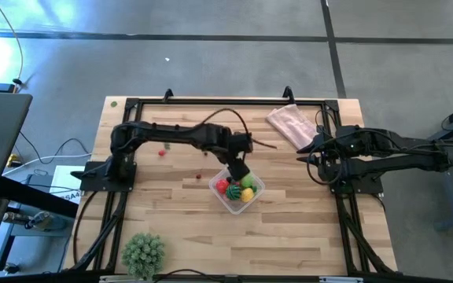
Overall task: Pick and placing Produce into tupperware
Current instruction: Put the red cherry into the transparent container
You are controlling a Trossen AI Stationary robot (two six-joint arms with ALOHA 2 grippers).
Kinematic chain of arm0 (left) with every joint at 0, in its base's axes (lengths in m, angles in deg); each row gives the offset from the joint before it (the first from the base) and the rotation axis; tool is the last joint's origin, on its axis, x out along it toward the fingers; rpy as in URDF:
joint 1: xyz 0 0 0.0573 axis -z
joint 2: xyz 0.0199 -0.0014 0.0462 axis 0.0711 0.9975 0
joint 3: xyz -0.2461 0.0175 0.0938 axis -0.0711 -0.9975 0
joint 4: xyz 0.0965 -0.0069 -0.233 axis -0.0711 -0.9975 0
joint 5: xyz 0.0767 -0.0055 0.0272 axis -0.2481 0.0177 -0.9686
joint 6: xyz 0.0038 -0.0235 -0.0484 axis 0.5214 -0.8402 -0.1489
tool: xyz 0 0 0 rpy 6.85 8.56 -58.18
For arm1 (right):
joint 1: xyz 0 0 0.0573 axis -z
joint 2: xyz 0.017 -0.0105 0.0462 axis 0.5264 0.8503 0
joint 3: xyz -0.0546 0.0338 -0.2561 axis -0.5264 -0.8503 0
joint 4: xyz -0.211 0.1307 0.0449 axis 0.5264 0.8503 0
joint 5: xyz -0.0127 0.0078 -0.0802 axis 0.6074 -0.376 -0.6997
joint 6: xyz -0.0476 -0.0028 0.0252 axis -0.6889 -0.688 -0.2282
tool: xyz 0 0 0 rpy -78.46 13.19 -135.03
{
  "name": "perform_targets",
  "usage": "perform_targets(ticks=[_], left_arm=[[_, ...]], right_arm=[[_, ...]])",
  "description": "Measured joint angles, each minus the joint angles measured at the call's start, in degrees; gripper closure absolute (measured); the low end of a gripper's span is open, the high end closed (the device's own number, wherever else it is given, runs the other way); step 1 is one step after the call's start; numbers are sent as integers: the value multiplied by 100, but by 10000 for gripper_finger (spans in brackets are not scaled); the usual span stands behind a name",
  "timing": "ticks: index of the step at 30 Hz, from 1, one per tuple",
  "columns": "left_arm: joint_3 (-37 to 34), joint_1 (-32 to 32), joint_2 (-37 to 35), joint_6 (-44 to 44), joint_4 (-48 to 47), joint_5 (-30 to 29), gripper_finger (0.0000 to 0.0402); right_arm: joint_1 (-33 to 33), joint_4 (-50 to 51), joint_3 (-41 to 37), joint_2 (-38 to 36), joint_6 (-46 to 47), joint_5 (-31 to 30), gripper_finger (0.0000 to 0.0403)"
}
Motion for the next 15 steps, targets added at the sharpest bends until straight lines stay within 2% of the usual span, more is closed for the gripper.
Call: perform_targets(ticks=[5,15], left_arm=[[0,-229,-237,-28,-237,-3,236],[2,-331,-758,209,-578,-622,236]], right_arm=[[0,2,1,0,0,0,297],[1,2,1,0,-2,0,297]])
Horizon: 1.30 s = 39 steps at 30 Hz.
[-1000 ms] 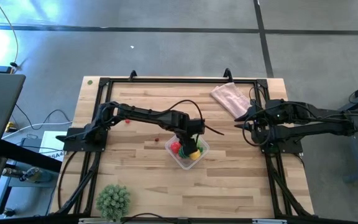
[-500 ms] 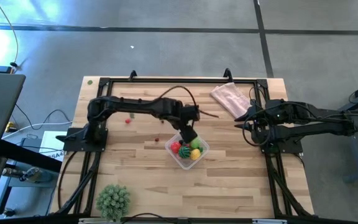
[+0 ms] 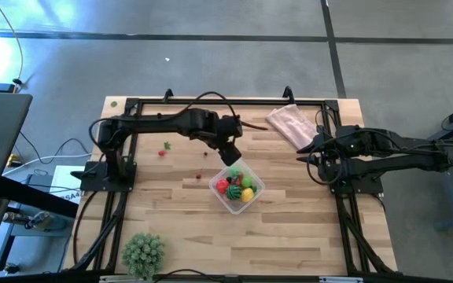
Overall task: Pick and placing Produce into tupperware
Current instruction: Put the red cherry into the transparent container
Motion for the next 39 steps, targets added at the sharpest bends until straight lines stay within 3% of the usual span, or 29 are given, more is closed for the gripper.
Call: perform_targets(ticks=[11,23,27,33,39], left_arm=[[2,41,-277,-1358,-1233,-334,236],[-81,503,-632,-1716,-1686,-1012,236],[-833,645,-1132,-2051,-1337,-978,236],[-2809,869,-2137,-3019,296,-573,236],[-4030,1100,-2515,-3658,1128,-408,236]], right_arm=[[1,0,0,0,-2,-2,297],[1,0,0,0,2,-2,297],[1,0,-1,0,2,-1,297],[0,-2,1,0,2,0,297],[0,-4,1,0,4,0,297]])
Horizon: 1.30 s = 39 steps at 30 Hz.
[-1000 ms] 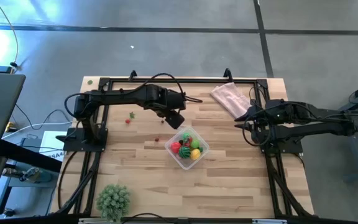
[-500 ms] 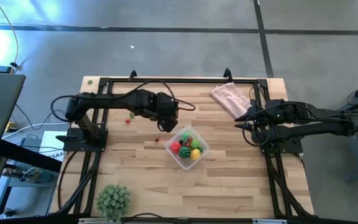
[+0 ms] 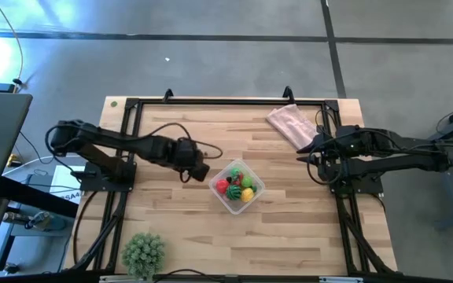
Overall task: Pick and placing Produce into tupperware
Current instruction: Put the red cherry into the transparent container
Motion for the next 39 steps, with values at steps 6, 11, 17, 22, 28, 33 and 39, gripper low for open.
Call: perform_targets(ticks=[6,11,17,22,28,33,39], left_arm=[[-708,222,-18,451,547,-269,236],[-1305,396,-18,1025,1368,-472,236],[-2091,590,-88,1267,2624,-436,236],[-2493,826,-396,1675,3338,-477,236],[-2815,857,-662,2037,3310,-510,236],[-2947,862,-667,2042,3274,-871,236],[-3134,856,-667,3249,3717,-1109,236]], right_arm=[[0,8,0,0,0,0,297],[1,7,0,0,-2,-2,297],[1,7,-1,0,-4,-2,297],[1,7,0,0,-8,0,297],[1,7,0,0,-10,7,297],[1,4,0,0,-11,25,297],[1,9,-2,0,-4,26,297]])
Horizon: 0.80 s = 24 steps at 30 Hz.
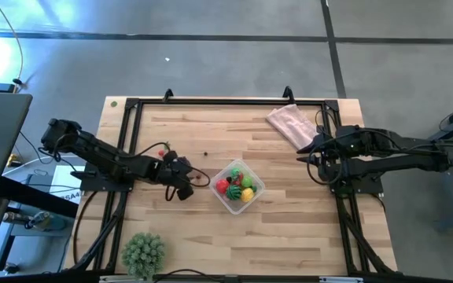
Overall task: Pick and placing Produce into tupperware
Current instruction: Put the red cherry into the transparent container
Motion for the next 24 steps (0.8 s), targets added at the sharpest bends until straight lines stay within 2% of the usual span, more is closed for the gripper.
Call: perform_targets(ticks=[3,7,14,18,24], left_arm=[[-139,0,0,429,394,232,236],[-344,0,0,527,930,414,236],[-599,-345,2,476,1254,480,236],[-599,-571,26,800,1351,742,236],[-597,-570,319,1142,1723,879,236]], right_arm=[[0,2,2,0,-8,-1,297],[0,4,2,0,-3,-2,297],[-1,4,2,0,-2,-2,297],[-2,4,2,0,-6,-2,297],[-2,7,1,0,2,-2,297]])
